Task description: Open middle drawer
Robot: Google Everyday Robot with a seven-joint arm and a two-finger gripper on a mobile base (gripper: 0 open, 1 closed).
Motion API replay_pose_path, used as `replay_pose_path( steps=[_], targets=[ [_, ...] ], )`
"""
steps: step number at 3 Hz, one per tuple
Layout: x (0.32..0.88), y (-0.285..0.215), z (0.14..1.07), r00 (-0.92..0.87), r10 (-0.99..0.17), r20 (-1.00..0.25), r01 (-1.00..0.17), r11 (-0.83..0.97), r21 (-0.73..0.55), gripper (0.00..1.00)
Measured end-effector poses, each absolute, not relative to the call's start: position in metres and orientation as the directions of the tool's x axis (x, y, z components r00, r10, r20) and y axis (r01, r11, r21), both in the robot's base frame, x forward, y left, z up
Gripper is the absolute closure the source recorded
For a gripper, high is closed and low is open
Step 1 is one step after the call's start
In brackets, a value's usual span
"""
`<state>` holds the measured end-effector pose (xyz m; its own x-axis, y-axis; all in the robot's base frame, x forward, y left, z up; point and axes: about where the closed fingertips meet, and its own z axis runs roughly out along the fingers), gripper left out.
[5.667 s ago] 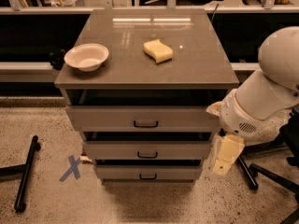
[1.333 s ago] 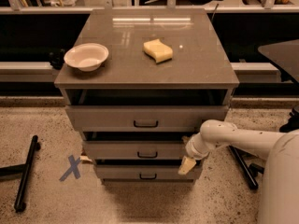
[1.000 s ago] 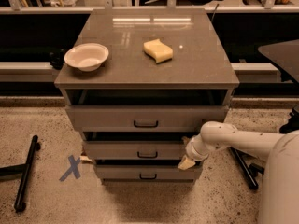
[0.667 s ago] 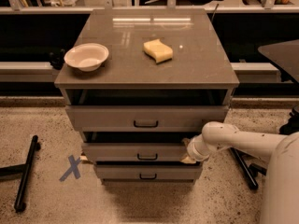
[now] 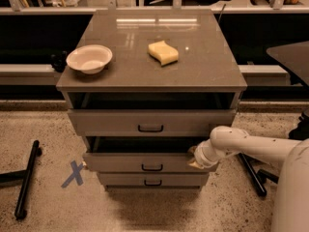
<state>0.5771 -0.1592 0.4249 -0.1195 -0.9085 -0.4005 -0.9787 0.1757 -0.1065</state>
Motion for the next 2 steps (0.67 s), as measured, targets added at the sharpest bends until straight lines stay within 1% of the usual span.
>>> replay_pose_path(
  steps=[1, 2],
  targets=[
    [0.5771, -0.1592, 0.428, -0.119, -0.908, -0.4, -0.979, 0.176, -0.106, 0.82],
    [0.5771, -0.1591, 0.4325, -0.119, -0.909, -0.4, -0.979, 0.176, -0.106, 0.51]
  ],
)
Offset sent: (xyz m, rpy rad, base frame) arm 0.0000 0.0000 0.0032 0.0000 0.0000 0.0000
